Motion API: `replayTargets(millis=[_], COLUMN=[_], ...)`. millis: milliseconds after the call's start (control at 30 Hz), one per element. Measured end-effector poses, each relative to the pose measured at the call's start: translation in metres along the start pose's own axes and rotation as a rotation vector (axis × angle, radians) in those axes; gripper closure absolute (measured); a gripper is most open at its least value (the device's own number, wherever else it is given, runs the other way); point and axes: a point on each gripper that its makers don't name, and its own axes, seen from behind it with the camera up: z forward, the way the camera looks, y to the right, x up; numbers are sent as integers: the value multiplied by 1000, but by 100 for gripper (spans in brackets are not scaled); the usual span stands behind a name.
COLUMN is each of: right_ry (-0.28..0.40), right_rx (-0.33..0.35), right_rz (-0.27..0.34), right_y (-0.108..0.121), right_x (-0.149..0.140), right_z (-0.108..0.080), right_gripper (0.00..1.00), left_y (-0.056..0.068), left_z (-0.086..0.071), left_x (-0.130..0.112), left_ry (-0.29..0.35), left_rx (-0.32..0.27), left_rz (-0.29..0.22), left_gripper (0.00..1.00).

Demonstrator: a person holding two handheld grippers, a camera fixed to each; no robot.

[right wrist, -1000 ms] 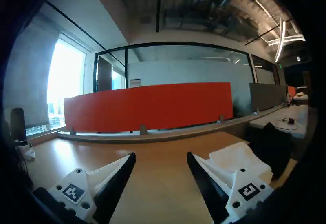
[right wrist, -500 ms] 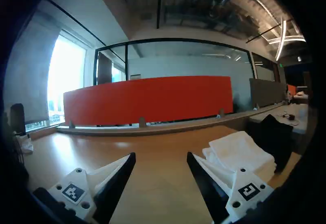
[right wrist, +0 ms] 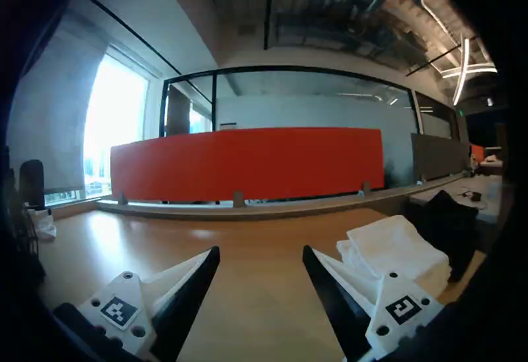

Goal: Fold towel

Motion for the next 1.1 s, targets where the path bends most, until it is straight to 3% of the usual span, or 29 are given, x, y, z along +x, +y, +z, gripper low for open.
replayTargets(millis=[300, 1100], right_ry=[2, 1], right_rx=[13, 1], right_rz=[-40, -41], right_y=[-8, -4], right_x=[-4, -4], right_z=[0, -1], right_gripper=[3, 3], left_y=[0, 0], left_z=[0, 0], left_x=[0, 0], left_ry=[0, 0], left_rx=[0, 0], left_rz=[0, 0], left_gripper=[2, 2])
